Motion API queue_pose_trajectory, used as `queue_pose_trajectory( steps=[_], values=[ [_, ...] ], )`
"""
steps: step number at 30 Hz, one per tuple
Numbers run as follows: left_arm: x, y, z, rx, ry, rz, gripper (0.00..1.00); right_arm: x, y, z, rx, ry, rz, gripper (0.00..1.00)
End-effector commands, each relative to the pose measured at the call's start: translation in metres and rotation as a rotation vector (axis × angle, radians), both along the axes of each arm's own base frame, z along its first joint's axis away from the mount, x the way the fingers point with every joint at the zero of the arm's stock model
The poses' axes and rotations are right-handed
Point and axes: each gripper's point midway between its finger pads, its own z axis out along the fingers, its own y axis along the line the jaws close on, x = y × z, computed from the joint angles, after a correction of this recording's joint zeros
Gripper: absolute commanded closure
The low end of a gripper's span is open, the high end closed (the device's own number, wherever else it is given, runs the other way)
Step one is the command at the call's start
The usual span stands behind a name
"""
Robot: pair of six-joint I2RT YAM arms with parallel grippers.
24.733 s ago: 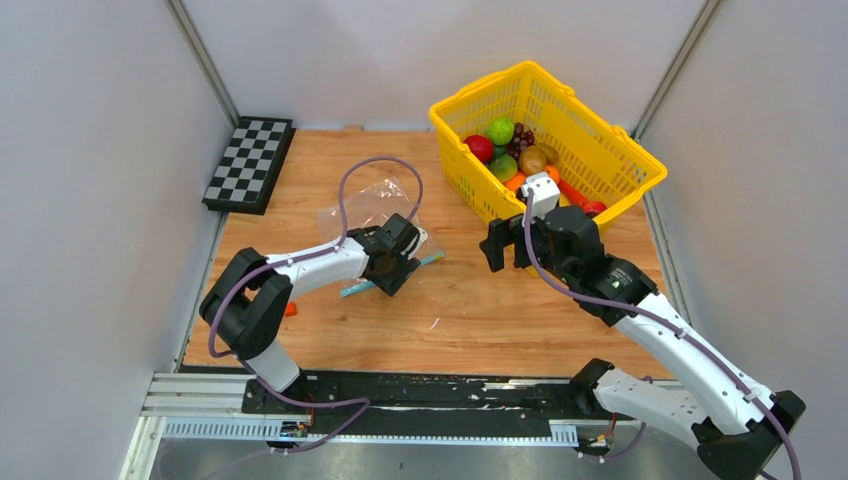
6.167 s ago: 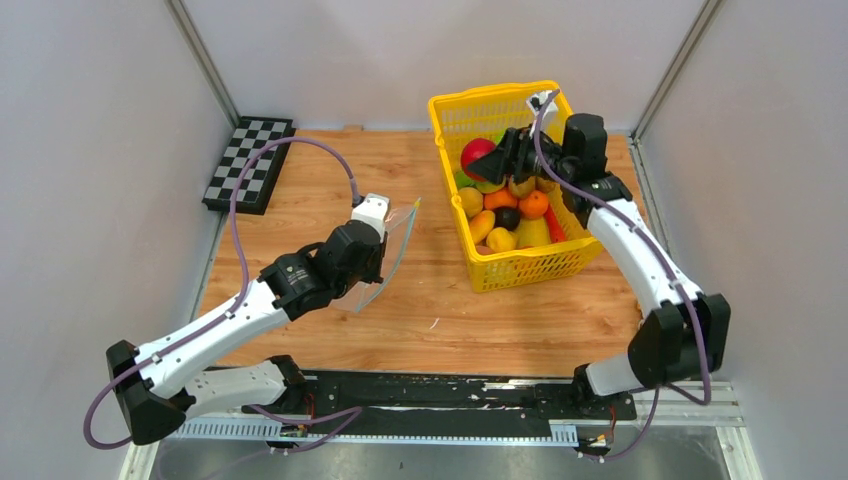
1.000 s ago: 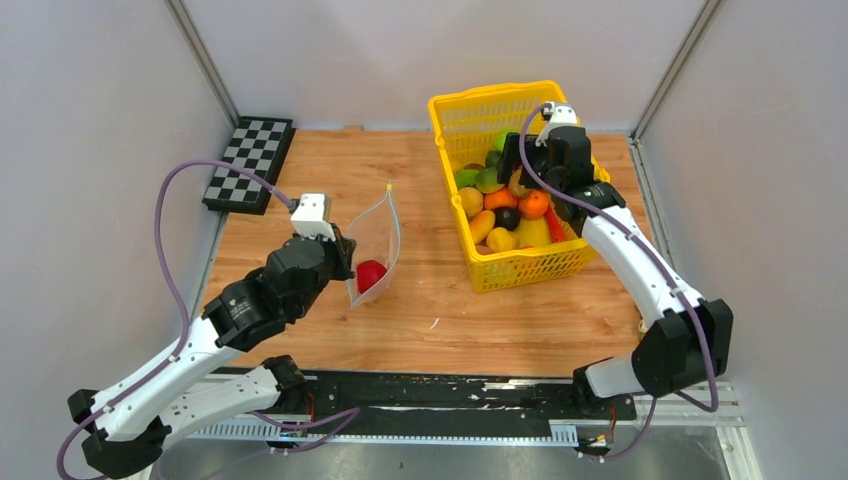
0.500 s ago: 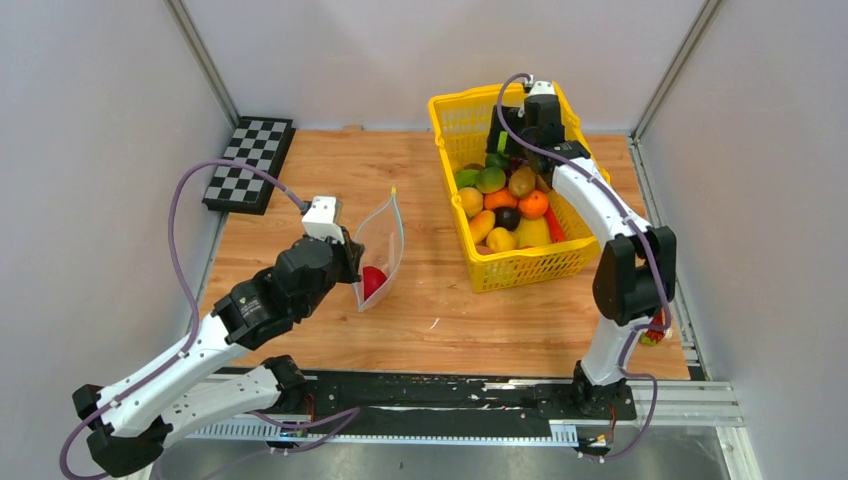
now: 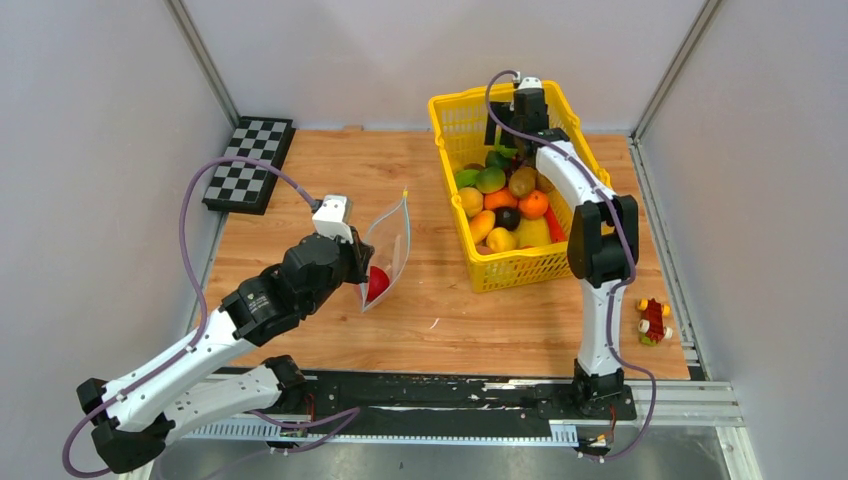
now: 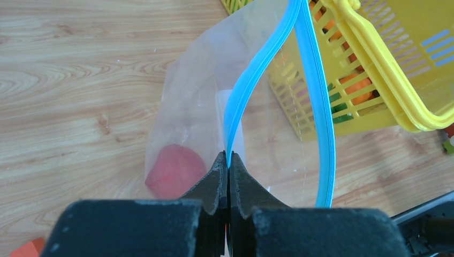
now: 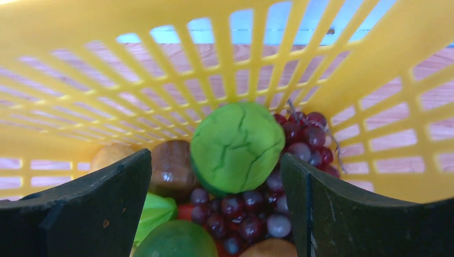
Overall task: Place the food in the zip-top bag and seal the zipper
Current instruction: Pick up the fake fruit from the bin.
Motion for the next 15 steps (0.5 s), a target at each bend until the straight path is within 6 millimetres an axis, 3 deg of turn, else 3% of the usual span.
queue_pose_trajectory(
  steps=[1,5,10,15],
  values=[
    [0.002,0.0,0.011,-0.032,-0.033,0.005,1.0,0.022,-0.024,0.014,0.011,-0.028,0.023,0.1],
    [0.003,0.001,0.01,-0.029,-0.032,0.011,1.0,0.03,-0.03,0.007,0.012,-0.029,0.019,0.12],
    [0.003,0.001,0.011,-0.034,-0.035,0.012,1.0,0.034,-0.007,0.001,0.08,-0.024,0.123,0.21],
    [0.002,0.001,0.009,-0.033,-0.031,0.009,1.0,0.041,-0.01,-0.015,0.069,0.008,0.094,0.21]
  ],
)
